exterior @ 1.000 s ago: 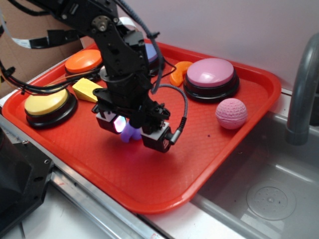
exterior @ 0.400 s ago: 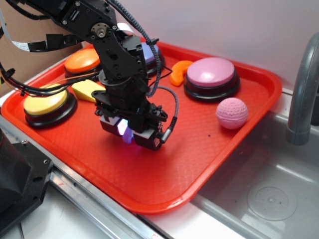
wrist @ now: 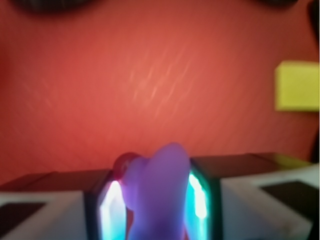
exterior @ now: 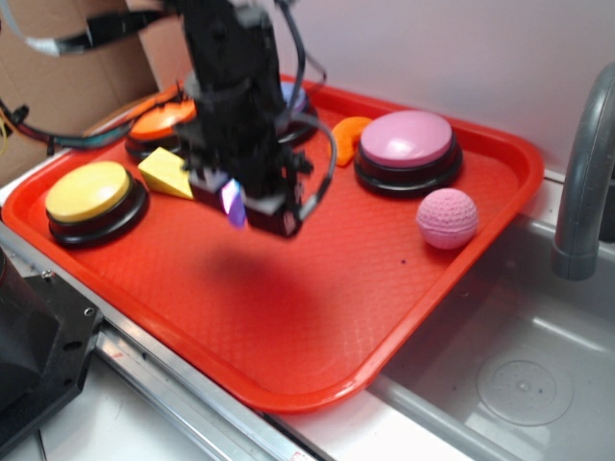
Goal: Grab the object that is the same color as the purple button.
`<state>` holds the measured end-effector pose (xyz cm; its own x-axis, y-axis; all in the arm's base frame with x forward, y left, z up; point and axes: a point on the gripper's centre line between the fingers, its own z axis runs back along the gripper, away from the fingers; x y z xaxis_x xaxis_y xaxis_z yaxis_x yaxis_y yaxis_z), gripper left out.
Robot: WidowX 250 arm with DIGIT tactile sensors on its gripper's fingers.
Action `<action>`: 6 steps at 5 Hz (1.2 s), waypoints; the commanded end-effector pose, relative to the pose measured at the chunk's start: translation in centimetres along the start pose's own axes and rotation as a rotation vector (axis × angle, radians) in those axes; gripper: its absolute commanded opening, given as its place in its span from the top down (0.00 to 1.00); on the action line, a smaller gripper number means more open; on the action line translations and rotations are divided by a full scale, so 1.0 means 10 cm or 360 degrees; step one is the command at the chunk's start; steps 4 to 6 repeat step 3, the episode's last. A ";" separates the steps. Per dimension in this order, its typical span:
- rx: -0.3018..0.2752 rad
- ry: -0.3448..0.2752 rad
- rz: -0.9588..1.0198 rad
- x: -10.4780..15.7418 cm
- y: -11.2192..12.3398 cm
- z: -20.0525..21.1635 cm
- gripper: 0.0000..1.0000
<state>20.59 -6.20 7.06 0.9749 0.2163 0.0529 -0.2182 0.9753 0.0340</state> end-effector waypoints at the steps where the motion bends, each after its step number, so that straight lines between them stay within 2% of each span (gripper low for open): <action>1: -0.0051 -0.0152 0.0053 0.42 0.32 1.08 1.00; 2: -0.0112 -0.0223 0.0113 0.47 0.53 1.42 1.00; 3: -0.0112 -0.0176 0.0132 0.48 0.62 1.42 1.00; 6: -0.0112 -0.0176 0.0132 0.48 0.62 1.42 1.00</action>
